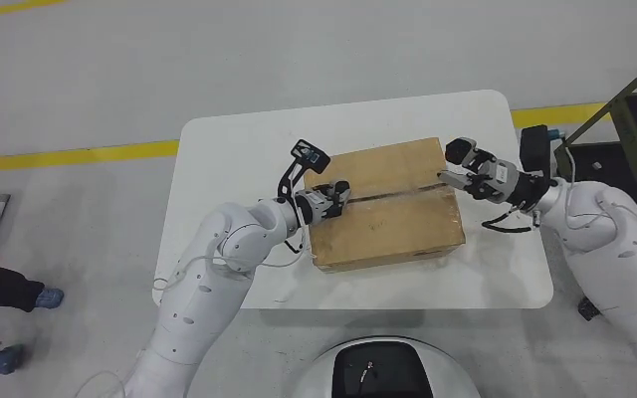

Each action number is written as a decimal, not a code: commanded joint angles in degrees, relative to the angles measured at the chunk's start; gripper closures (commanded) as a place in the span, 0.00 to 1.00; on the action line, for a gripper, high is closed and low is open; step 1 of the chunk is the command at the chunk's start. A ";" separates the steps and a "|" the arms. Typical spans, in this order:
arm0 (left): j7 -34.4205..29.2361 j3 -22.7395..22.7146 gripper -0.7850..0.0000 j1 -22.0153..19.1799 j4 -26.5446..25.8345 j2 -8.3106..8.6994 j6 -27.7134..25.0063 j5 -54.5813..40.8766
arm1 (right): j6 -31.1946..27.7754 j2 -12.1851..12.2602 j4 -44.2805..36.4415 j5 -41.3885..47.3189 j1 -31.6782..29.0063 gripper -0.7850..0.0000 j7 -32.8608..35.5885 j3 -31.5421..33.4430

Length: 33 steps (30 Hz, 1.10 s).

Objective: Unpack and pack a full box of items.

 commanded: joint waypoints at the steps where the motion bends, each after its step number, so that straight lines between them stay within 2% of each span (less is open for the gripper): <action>1: -0.09 -0.04 1.00 0.00 0.04 -0.03 -0.12 -0.04 | 0.86 0.35 0.54 0.04 -0.78 0.30 0.13 1.79; 3: -0.13 -0.08 1.00 -0.01 0.06 -0.07 -0.15 -0.03 | 2.41 0.66 0.94 0.24 -1.55 0.35 0.11 3.57; 6: -0.22 -0.06 1.00 -0.07 0.11 -0.14 -0.25 -0.06 | 5.03 1.03 1.02 1.22 -2.70 0.30 -0.06 5.95; 8: -0.18 -0.03 1.00 -0.13 0.12 -0.19 -0.34 0.01 | 5.98 1.18 -0.23 2.70 -3.65 0.38 0.03 6.95; 9: -0.21 0.00 1.00 -0.16 0.13 -0.22 -0.38 -0.01 | 5.84 1.26 -1.30 3.41 -4.21 0.38 0.30 7.23; 10: -0.23 0.01 1.00 -0.19 0.12 -0.25 -0.36 -0.02 | 5.86 1.34 -2.56 3.90 -4.70 0.48 0.79 7.46; 11: -0.27 0.03 1.00 -0.22 0.08 -0.28 -0.31 -0.02 | 5.80 1.41 -3.98 4.25 -5.18 0.51 1.20 7.63; 12: -0.26 0.03 0.96 -0.23 -0.03 -0.32 -0.24 -0.12 | 5.51 1.44 -5.64 4.73 -5.72 0.60 1.40 7.62; 13: -0.25 -0.01 0.85 -0.26 -0.20 -0.34 -0.17 -0.18 | 5.62 1.48 -6.91 5.03 -6.27 0.70 1.68 7.66; 14: -0.26 -0.14 0.62 -0.25 -0.42 -0.36 -0.08 -0.39 | 5.94 1.48 -8.17 5.35 -6.76 0.77 1.86 7.59; 15: -0.29 -0.33 0.01 -0.23 -0.64 -0.36 -0.01 -0.69 | 6.15 1.47 -9.30 5.71 -7.09 1.00 1.94 7.45; 20: 0.25 -2.60 0.00 0.51 -2.66 -0.09 0.30 -2.38 | 7.70 1.18 -12.80 6.03 -7.88 1.00 1.76 5.74; 24: 0.76 -6.23 0.00 2.38 -5.32 0.56 1.18 -3.19 | 9.88 0.69 -13.80 4.92 -7.76 1.00 0.56 3.43; 28: 1.68 -11.98 0.00 5.76 -8.94 1.67 3.29 -0.88 | 11.74 -0.16 -15.23 3.23 -6.75 1.00 0.06 -1.32; 33: 2.41 -21.30 0.00 12.39 -14.15 3.37 6.40 4.86 | 14.79 -1.83 -15.07 0.28 -2.73 1.00 0.38 -9.70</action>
